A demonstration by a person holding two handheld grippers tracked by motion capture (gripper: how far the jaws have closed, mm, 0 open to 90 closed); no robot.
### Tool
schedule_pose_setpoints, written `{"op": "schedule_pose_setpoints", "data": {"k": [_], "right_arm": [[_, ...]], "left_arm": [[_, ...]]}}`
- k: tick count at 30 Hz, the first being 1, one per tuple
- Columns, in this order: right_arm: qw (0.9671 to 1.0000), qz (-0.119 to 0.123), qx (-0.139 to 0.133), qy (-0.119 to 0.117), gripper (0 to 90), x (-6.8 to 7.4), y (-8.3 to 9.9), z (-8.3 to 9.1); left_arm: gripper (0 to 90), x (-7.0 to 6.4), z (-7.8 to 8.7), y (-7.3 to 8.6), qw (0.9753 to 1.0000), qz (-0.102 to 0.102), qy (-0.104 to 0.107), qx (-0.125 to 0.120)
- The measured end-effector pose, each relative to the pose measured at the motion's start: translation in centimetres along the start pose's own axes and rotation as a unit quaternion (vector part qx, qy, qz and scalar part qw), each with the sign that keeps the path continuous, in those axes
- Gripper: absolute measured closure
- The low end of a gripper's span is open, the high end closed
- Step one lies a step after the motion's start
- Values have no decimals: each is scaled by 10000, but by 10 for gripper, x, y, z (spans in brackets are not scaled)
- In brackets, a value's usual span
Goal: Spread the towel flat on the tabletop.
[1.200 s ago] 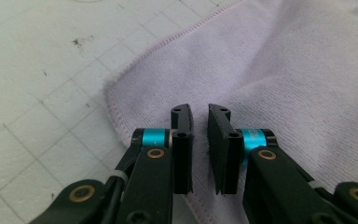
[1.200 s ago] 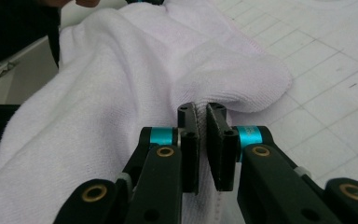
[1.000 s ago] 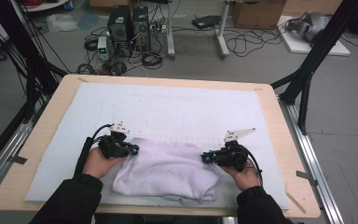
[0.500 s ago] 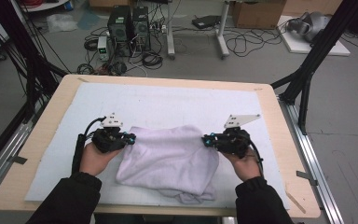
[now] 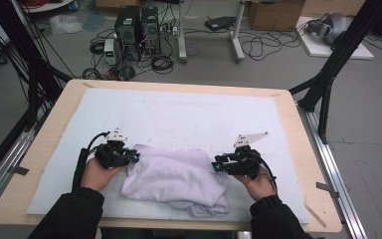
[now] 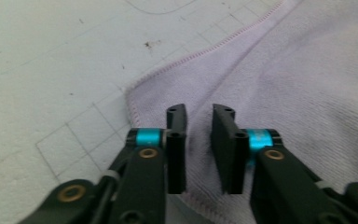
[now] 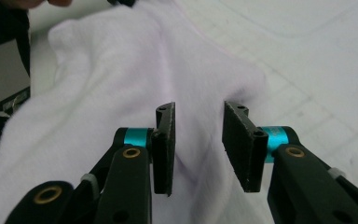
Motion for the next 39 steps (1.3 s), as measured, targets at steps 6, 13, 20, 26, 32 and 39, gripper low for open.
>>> {"op": "schedule_pose_setpoints", "data": {"k": [6,13,20,26,32,39], "right_arm": [[9983,-127,575,-35,807,-10,22,-16],[9993,-101,257,245,864,-15,15,7],[9988,-15,-56,476,864,-10,11,39],[9980,-55,606,149,854,-3,40,16],[9992,-237,-209,255,696,-14,19,29],[9980,-200,96,590,576,-30,12,-1]], "left_arm": [[808,-1,-4,2,9998,-46,172,102],[842,-1,1,-5,9999,-60,-30,-121],[843,-5,7,-12,9993,-114,-137,-342],[802,-1,-1,4,9998,95,192,30],[607,4,5,0,9996,228,-30,-186],[483,2,-12,0,9992,132,-382,71]]}}
Point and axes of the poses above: each handheld gripper's, and its own axes: z roughly backward along the jaws, y roughly out of its underside, x roughly to its left, the point moved 3 cm from there along -z, roughly forward along the jaws, and after that the axes turned 6 degrees about y, right-handed, at the moved point
